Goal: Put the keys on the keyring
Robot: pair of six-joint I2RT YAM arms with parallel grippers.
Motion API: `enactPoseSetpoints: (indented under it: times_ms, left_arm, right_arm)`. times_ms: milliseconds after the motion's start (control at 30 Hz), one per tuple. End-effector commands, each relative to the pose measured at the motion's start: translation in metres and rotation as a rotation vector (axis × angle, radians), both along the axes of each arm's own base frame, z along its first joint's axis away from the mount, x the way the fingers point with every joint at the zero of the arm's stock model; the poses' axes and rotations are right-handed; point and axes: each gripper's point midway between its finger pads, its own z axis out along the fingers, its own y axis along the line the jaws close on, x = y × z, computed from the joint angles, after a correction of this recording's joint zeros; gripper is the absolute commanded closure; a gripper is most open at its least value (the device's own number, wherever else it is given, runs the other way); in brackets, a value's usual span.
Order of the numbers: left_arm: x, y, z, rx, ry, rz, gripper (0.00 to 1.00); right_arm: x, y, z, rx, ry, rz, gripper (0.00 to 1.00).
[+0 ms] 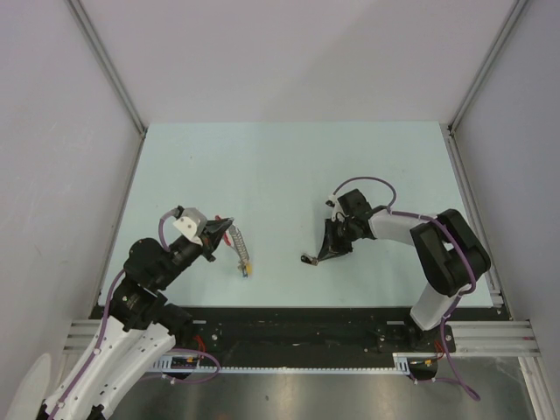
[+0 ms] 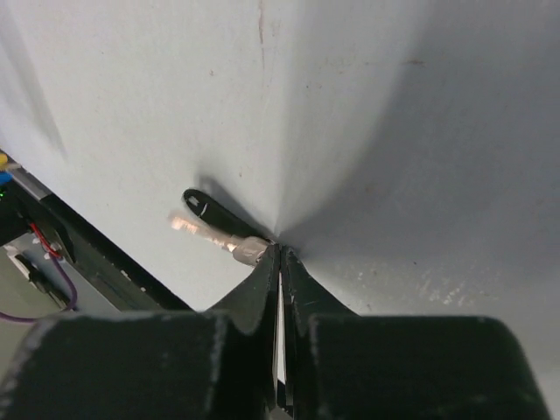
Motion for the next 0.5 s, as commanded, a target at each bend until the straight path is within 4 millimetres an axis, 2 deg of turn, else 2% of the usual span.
enactPoseSetpoints:
  times_ms: [0, 100, 133, 167, 233, 267, 300, 333, 367, 400, 433, 467]
  left_arm:
    - [-0.001, -0.001, 0.016, -0.038, -0.039, -0.009, 0.99]
    - [-0.001, -0.002, 0.015, -0.037, -0.038, -0.014, 1.00]
    - [0.000, -0.002, 0.015, -0.039, -0.036, -0.011, 1.00]
    - [-0.001, -0.002, 0.015, -0.040, -0.037, -0.012, 1.00]
    - [-0.001, -0.002, 0.016, -0.042, -0.038, -0.012, 1.00]
    - [-0.001, -0.001, 0.016, -0.043, -0.039, -0.006, 1.00]
    - [-0.001, -0.001, 0.016, -0.044, -0.042, -0.008, 1.00]
    - [-0.002, 0.000, 0.017, -0.046, -0.046, -0.005, 1.00]
    - [-0.001, 0.001, 0.018, -0.051, -0.048, 0.001, 0.99]
    - [-0.001, 0.002, 0.018, -0.052, -0.049, 0.006, 1.00]
    - [-0.001, 0.002, 0.017, -0.053, -0.048, 0.009, 1.00]
    - [-0.001, 0.003, 0.018, -0.055, -0.053, 0.012, 1.00]
  right_arm:
    - [0.018, 0.002, 0.019, 0.000, -0.114, 0.001, 1.00]
    - [0.021, 0.006, 0.034, -0.018, -0.221, 0.029, 1.00]
    - [0.024, 0.010, 0.049, -0.013, -0.286, 0.039, 1.00]
    - [0.028, 0.009, 0.051, -0.056, -0.345, 0.034, 1.00]
    - [0.022, 0.024, 0.066, -0.076, -0.487, 0.095, 1.00]
    - [0.035, 0.026, 0.074, -0.111, -0.602, 0.063, 1.00]
    - [0.037, 0.030, 0.079, -0.117, -0.669, 0.068, 1.00]
    - [0.023, 0.033, 0.066, -0.126, -0.691, 0.098, 1.00]
    - [0.038, 0.040, 0.086, -0.081, -0.807, 0.033, 1.00]
    - [0.034, 0.044, 0.086, -0.053, -0.832, 0.033, 1.00]
    - [0.021, 0.047, 0.077, -0.034, -0.849, 0.061, 1.00]
    - [0.024, 0.055, 0.091, 0.006, -0.937, 0.035, 1.00]
